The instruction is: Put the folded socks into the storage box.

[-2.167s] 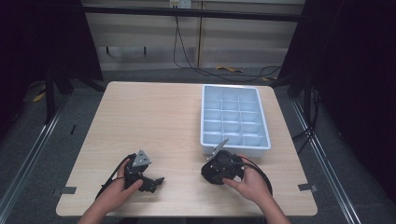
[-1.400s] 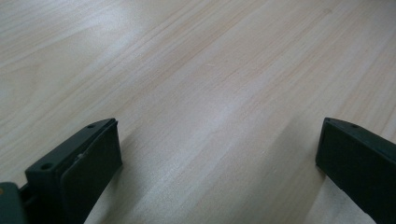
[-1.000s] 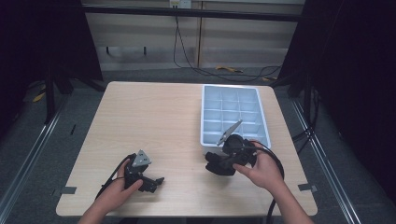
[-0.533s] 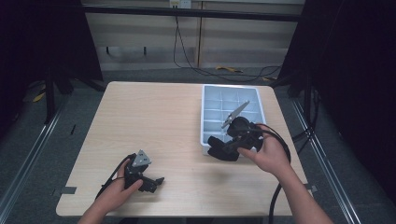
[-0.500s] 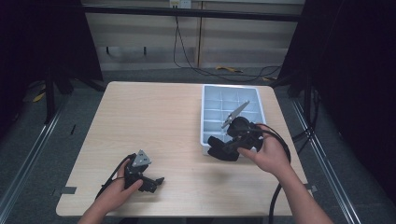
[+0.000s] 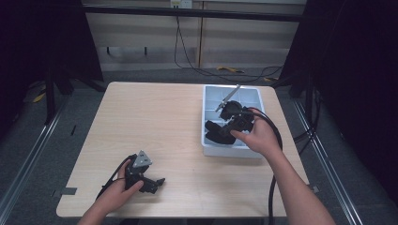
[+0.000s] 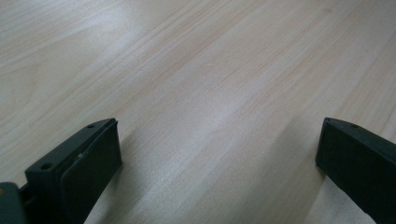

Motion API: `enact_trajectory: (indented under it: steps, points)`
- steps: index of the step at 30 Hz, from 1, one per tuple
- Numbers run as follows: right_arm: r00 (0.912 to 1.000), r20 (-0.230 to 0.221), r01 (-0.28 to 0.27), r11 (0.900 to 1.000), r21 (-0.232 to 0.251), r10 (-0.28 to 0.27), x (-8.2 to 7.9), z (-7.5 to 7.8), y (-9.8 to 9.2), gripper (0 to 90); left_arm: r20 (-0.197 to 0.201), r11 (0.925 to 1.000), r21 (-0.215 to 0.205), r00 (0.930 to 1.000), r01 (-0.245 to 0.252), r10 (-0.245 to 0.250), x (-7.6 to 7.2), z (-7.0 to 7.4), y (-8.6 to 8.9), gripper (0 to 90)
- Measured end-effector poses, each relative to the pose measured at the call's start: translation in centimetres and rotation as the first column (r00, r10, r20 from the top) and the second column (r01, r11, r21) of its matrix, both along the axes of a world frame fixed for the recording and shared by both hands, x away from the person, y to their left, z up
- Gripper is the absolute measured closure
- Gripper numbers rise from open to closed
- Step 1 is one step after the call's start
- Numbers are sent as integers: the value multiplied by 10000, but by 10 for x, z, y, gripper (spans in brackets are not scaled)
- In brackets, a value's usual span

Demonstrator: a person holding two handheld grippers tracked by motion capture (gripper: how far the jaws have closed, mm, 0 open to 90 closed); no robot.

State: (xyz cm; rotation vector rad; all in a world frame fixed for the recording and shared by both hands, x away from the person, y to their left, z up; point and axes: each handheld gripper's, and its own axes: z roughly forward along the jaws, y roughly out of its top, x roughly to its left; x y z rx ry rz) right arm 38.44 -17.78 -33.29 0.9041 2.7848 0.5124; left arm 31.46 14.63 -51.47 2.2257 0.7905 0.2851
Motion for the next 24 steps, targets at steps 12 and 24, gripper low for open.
enact_trajectory:
  steps: [12, 24]
  points:
    - [9998, -65, 178, 9985, -527, -181, 23, -26, 2, 842, -21, 10000, 17, 10000, 5, -5, 0, 0, 0, 0]
    - [9988, -456, 167, 9995, -265, -179, 23, -41, 5, 839, -16, 10000, -10, 10000, 19, -19, 0, 0, 0, 0]
